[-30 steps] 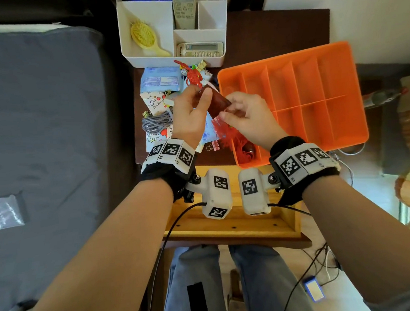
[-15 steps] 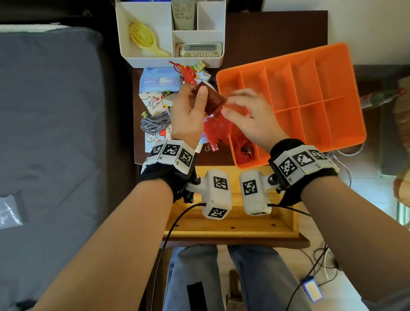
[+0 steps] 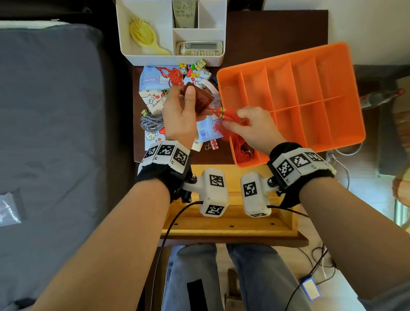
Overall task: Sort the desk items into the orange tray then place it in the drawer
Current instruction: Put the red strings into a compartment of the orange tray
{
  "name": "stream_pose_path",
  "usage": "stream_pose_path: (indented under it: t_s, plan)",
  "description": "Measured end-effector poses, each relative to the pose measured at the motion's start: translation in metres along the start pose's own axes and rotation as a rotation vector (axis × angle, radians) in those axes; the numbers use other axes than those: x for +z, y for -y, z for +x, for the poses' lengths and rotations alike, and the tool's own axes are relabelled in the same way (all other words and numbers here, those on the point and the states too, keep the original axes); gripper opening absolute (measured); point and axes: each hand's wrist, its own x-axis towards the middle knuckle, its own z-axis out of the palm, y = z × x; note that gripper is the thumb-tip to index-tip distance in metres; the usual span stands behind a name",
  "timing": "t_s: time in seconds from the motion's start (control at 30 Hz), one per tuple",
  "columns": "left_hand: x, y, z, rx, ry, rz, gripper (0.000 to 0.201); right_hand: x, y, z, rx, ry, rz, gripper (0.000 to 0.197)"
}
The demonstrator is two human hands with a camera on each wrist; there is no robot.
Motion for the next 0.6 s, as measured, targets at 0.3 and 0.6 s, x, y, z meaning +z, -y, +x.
stream_pose_path:
  t_s: [0.3, 0.6]
  plan:
    - [-0.002, -0.002, -0.004, -0.061, 0.039, -0.127, 0.045, -0.014, -0.015, -0.004, 0.322, -0.291, -0.236, 0.026]
    - [-0.004, -0.007, -0.010, -0.019, 0.102, -0.100, 0.015, 0.003, 0.021, 0.005, -0.027, 0.097, 0.007, 0.030]
